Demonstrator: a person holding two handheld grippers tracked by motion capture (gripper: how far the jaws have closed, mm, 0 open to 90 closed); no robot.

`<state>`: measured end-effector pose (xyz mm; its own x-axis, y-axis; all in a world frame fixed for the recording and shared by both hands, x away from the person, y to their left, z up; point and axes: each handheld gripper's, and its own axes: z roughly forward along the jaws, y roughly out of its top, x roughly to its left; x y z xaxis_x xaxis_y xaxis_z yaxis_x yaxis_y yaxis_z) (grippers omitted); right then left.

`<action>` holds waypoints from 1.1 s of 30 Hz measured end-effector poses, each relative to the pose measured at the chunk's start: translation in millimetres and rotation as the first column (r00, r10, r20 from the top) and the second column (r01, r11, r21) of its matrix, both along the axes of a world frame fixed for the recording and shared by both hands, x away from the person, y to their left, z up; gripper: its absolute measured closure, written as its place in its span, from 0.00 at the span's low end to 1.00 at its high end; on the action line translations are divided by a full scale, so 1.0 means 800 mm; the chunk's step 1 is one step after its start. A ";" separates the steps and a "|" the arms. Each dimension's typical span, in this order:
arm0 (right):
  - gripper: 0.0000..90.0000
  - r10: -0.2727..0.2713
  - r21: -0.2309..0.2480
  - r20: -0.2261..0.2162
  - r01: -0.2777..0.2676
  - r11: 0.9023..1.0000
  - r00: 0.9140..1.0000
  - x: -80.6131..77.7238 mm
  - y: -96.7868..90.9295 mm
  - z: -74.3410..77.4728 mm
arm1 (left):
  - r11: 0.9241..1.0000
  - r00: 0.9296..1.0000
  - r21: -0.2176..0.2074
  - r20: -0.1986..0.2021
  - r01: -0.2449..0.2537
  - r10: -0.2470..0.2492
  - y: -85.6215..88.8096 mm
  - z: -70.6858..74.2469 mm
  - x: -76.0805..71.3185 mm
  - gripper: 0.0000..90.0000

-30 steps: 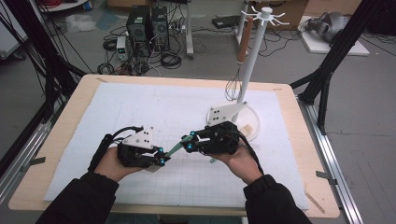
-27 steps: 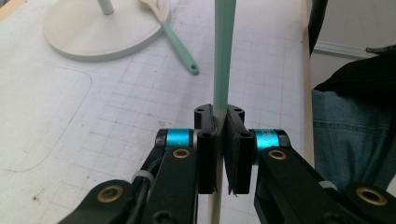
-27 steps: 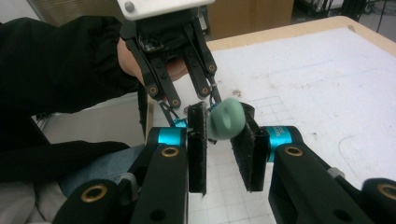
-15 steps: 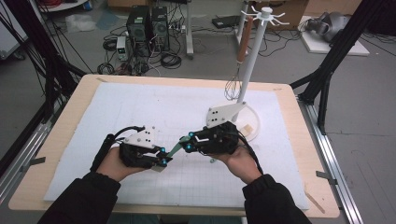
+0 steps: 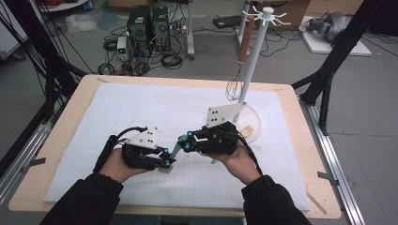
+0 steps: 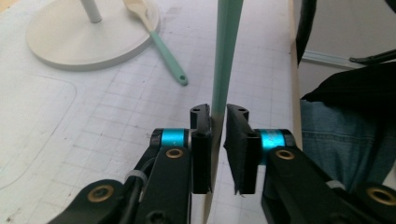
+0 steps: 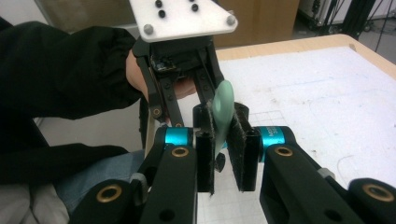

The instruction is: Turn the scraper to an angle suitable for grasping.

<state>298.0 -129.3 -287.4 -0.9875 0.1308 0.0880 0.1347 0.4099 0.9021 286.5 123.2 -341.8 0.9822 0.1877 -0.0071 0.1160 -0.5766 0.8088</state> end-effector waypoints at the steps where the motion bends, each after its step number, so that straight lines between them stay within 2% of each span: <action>1: 0.91 -0.004 -0.001 0.001 0.004 1.000 1.000 0.000 0.000 0.001 | 1.000 1.000 0.007 0.002 0.002 -0.002 0.000 0.001 0.000 0.93; 10: 0.89 -0.024 0.028 -0.005 0.025 0.999 1.000 0.001 0.001 -0.004 | 1.000 1.000 -0.006 0.001 -0.014 0.014 -0.001 0.000 0.001 0.94; 11: 0.88 -0.028 0.031 -0.003 0.028 0.999 1.000 0.001 0.001 -0.004 | 1.000 1.000 -0.015 0.004 -0.016 0.016 -0.001 0.001 0.001 0.94; 14: 0.85 -0.031 0.013 -0.005 0.031 0.999 0.999 0.000 0.006 -0.008 | 0.997 1.000 -0.076 -0.007 -0.019 0.018 0.000 0.006 0.001 0.94; 19: 0.85 -0.033 0.016 -0.010 0.033 0.999 0.999 0.001 0.011 -0.018 | 0.996 1.000 -0.086 0.006 -0.016 0.016 0.001 0.013 0.002 0.94; 25: 0.90 -0.037 0.047 -0.025 0.038 0.998 0.999 0.002 0.012 -0.021 | 0.993 1.000 -0.118 -0.008 -0.030 0.029 0.000 0.013 0.003 0.94; 27: 0.91 -0.041 0.058 -0.031 0.043 0.997 0.999 0.002 0.012 -0.022 | 0.992 1.000 -0.119 -0.009 -0.031 0.030 -0.001 0.014 0.002 0.93; 31: 0.92 -0.042 0.047 -0.039 0.044 0.998 0.998 0.002 0.011 -0.021 | 0.993 0.999 -0.116 -0.002 -0.034 0.034 -0.001 0.012 0.001 0.92; 33: 0.92 -0.048 0.043 -0.045 0.050 0.998 0.998 0.002 0.009 -0.021 | 0.993 0.999 -0.106 0.001 -0.051 0.052 0.000 0.010 0.002 0.83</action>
<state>299.9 -122.1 -304.1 -0.9750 0.1739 0.1380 0.1936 0.3614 0.9121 287.7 123.5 -333.4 0.9713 0.2365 -0.0262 0.1404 -0.4811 0.8653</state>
